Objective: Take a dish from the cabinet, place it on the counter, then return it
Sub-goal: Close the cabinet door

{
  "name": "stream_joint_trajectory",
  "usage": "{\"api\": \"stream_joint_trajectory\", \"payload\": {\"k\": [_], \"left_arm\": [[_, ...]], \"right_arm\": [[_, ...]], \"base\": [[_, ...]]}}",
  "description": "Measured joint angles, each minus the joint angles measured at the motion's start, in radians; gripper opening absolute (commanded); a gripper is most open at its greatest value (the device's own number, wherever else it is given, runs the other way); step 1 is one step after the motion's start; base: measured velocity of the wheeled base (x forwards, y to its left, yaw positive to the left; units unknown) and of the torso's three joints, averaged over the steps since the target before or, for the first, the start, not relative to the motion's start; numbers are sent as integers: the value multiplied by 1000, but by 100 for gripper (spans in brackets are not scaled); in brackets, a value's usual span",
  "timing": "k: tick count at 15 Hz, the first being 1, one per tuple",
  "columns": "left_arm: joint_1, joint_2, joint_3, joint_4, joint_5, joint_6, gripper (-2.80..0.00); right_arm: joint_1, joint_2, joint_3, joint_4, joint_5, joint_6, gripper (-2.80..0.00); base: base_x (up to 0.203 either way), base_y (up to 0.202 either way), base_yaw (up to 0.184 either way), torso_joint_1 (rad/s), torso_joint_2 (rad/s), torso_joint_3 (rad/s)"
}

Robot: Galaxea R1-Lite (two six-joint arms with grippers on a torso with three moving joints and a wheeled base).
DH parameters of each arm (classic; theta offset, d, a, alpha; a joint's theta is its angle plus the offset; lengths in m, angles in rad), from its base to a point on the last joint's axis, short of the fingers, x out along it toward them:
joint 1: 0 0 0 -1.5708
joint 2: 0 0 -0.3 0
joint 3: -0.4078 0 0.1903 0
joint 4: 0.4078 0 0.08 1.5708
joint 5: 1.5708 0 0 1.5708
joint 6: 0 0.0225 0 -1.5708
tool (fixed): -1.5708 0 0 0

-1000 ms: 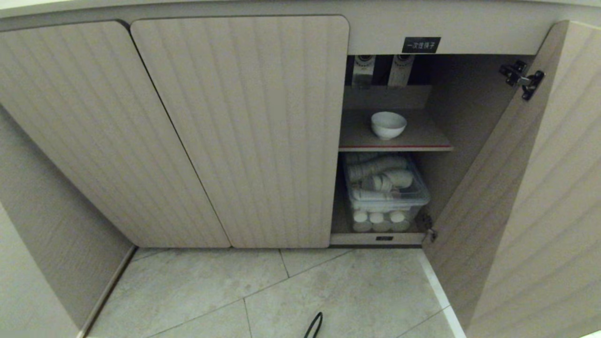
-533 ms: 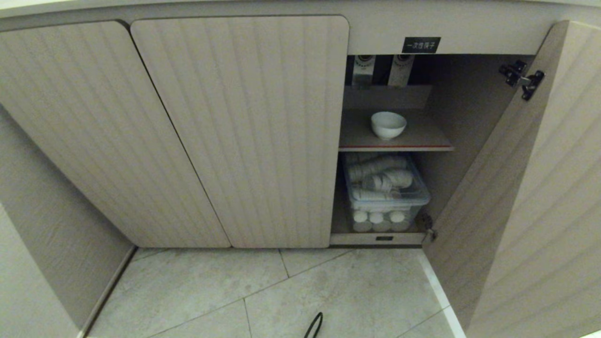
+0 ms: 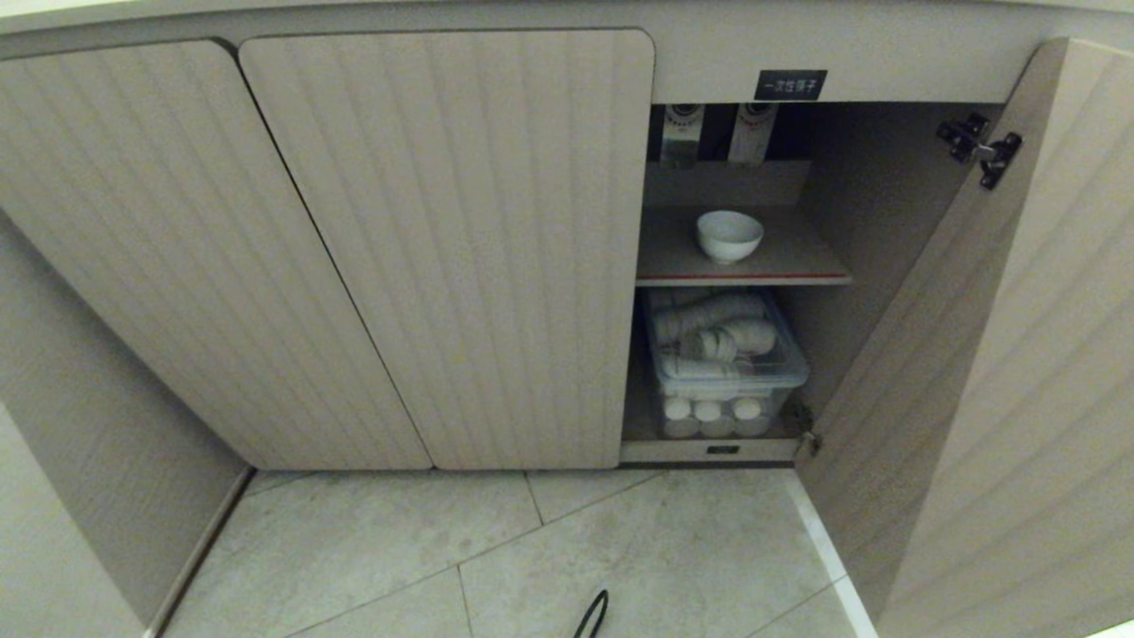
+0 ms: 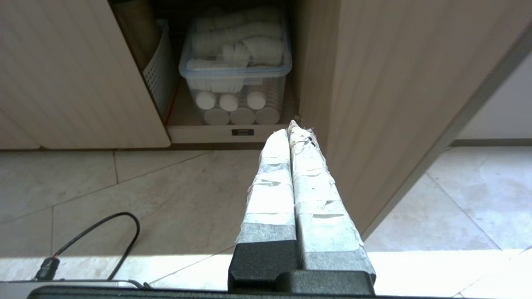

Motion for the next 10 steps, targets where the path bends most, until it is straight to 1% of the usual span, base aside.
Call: {"api": "stream_joint_trajectory", "payload": {"k": [2,10], "left_arm": [[0,0,0,0,0,0,-280],[0,0,0,0,0,-1,-280]], "right_arm": [[0,0,0,1,0,0,-280],[0,0,0,0,0,1,-280]], "base": [[-1,-141,6,2,5,3],[0,-194,1,2,2,4]]}}
